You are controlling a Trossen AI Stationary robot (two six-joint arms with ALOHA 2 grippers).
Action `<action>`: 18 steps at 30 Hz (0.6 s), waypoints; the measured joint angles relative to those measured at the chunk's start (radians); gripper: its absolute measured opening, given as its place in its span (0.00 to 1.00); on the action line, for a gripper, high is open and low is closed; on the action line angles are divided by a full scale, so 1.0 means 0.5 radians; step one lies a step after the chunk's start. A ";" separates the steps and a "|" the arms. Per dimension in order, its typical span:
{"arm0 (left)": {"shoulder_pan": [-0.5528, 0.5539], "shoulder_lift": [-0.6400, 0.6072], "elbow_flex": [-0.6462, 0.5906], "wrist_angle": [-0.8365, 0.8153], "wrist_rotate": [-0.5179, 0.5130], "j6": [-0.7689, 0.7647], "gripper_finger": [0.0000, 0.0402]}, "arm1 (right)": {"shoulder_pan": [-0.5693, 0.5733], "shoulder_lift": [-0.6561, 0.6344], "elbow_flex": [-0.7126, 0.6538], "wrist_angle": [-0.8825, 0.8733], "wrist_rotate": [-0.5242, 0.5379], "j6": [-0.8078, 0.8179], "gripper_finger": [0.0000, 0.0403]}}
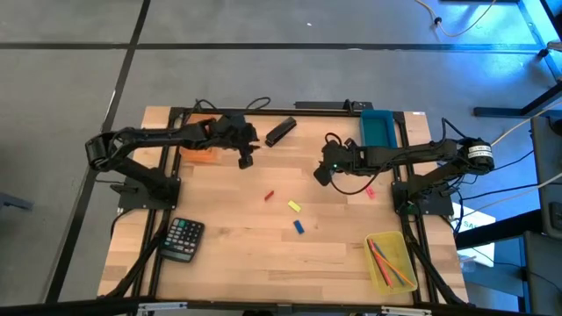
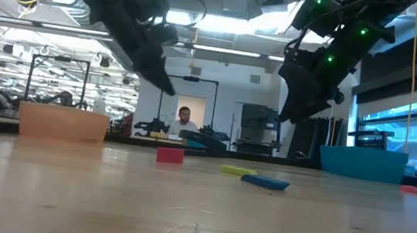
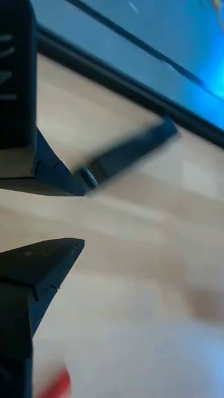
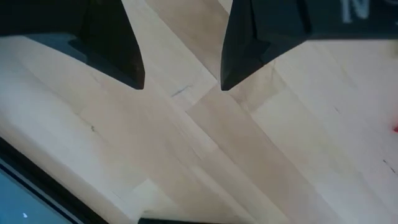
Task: Sort crayons/erasers/pens/pencils in bins
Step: Put the red eraser into the blue bin
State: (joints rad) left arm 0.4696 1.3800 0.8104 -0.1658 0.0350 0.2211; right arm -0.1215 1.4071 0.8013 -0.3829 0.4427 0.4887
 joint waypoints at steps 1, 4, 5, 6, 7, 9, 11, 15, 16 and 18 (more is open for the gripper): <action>-0.018 0.000 0.000 0.036 0.050 0.003 0.28 | 0.000 0.000 0.001 0.016 0.000 0.000 0.53; -0.077 0.000 0.000 0.120 0.176 0.057 0.28 | 0.000 0.000 0.001 0.049 0.000 0.000 0.53; -0.097 0.000 0.000 0.143 0.210 0.079 0.28 | 0.000 0.000 0.001 0.057 0.000 -0.001 0.53; -0.118 0.000 0.000 0.171 0.241 0.096 0.28 | 0.000 0.000 0.001 0.057 0.000 -0.001 0.53; -0.138 0.000 0.000 0.204 0.270 0.103 0.28 | 0.000 0.000 0.001 0.056 0.000 -0.001 0.53; -0.180 0.012 0.000 0.282 0.335 0.105 0.28 | 0.000 0.000 0.001 0.057 0.000 0.000 0.53; -0.216 0.041 0.000 0.366 0.408 0.106 0.28 | 0.000 0.000 0.001 0.056 0.000 0.000 0.53; -0.290 0.140 0.000 0.561 0.532 0.108 0.28 | 0.000 0.000 0.001 0.058 0.000 0.000 0.53; -0.308 0.170 0.000 0.593 0.550 0.108 0.28 | 0.000 0.000 0.001 0.059 0.000 0.000 0.53; -0.343 0.220 0.000 0.637 0.563 0.108 0.28 | 0.000 0.000 0.001 0.067 0.000 -0.017 0.53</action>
State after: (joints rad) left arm 0.2983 1.4902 0.8104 0.1526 0.3163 0.2752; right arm -0.1215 1.4071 0.8017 -0.3496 0.4427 0.4803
